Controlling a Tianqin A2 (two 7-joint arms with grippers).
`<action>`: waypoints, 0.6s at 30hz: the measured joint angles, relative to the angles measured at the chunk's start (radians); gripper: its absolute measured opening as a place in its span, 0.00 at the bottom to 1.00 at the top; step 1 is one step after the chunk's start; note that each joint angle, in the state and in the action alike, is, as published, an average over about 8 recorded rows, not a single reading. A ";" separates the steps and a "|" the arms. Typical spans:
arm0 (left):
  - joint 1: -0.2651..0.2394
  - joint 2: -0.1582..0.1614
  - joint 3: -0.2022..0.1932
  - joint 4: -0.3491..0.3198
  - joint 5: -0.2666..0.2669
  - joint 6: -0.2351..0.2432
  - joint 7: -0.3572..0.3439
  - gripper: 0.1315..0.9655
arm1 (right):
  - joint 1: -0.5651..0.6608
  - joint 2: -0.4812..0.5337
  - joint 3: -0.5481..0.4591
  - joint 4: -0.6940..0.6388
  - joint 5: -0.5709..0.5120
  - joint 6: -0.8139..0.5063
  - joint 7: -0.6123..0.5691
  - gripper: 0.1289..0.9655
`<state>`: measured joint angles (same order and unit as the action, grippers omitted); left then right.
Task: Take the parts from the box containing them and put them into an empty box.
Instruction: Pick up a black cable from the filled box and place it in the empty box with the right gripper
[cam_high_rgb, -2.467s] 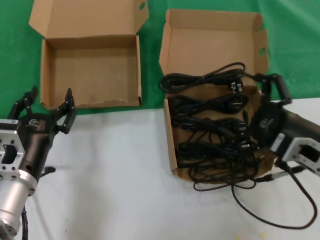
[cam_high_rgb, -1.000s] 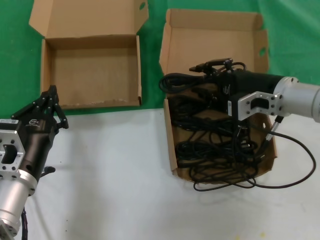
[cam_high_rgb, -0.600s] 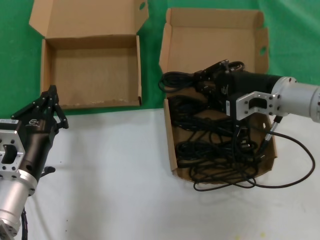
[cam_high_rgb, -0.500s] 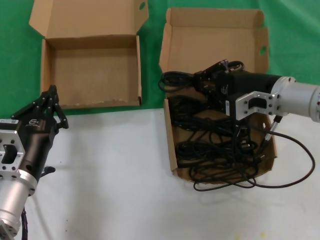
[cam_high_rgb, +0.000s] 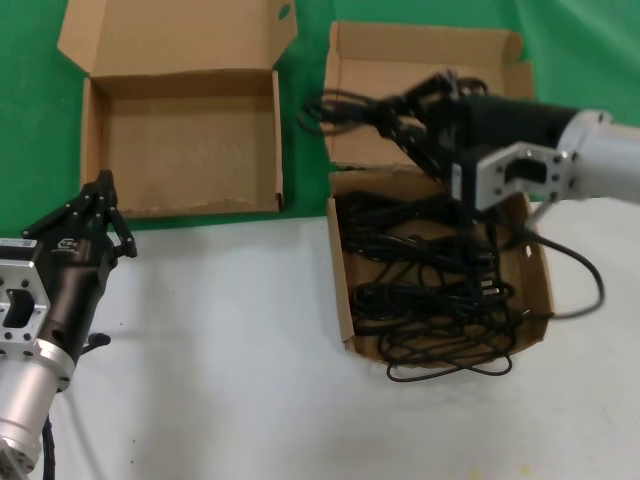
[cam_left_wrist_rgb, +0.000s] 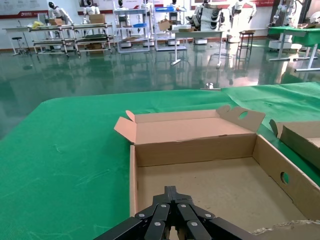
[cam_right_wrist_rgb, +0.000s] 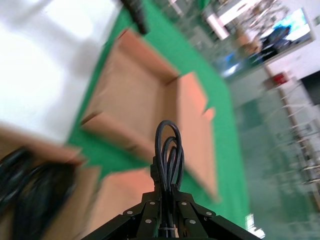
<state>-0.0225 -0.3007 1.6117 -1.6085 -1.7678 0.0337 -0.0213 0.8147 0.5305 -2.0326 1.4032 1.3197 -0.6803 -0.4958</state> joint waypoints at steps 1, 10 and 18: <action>0.000 0.000 0.000 0.000 0.000 0.000 0.000 0.02 | 0.001 -0.001 0.000 0.024 -0.008 -0.001 0.018 0.06; 0.000 0.000 0.000 0.000 0.000 0.000 0.000 0.02 | 0.039 -0.113 -0.045 0.079 -0.033 0.037 0.030 0.06; 0.000 0.000 0.000 0.000 0.000 0.000 0.000 0.02 | 0.086 -0.282 -0.095 -0.093 0.003 0.141 -0.149 0.06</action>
<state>-0.0225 -0.3007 1.6117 -1.6085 -1.7678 0.0337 -0.0213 0.9009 0.2485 -2.1279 1.3098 1.3222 -0.5389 -0.6448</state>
